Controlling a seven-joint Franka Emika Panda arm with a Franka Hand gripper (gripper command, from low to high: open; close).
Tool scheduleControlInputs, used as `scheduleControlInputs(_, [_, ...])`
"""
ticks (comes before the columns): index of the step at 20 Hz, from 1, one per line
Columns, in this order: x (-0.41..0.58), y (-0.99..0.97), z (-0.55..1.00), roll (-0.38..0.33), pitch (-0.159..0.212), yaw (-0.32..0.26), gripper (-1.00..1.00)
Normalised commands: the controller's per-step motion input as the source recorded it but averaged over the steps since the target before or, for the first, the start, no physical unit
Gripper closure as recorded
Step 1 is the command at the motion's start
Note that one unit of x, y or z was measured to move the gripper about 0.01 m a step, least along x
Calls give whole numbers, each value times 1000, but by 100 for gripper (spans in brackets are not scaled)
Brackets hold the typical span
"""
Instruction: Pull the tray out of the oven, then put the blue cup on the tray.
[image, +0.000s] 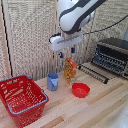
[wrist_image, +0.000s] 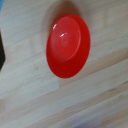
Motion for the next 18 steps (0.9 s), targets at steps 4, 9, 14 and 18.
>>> scheduleControlInputs(4, [-36,-558,0,-322,0,34,-100])
scheduleControlInputs(9, [-14,-650,0,-319,12,2,-100])
scheduleControlInputs(14, [43,-618,-53,-319,8,6,-100])
scheduleControlInputs(18, [241,-432,-190,-252,17,107,-100])
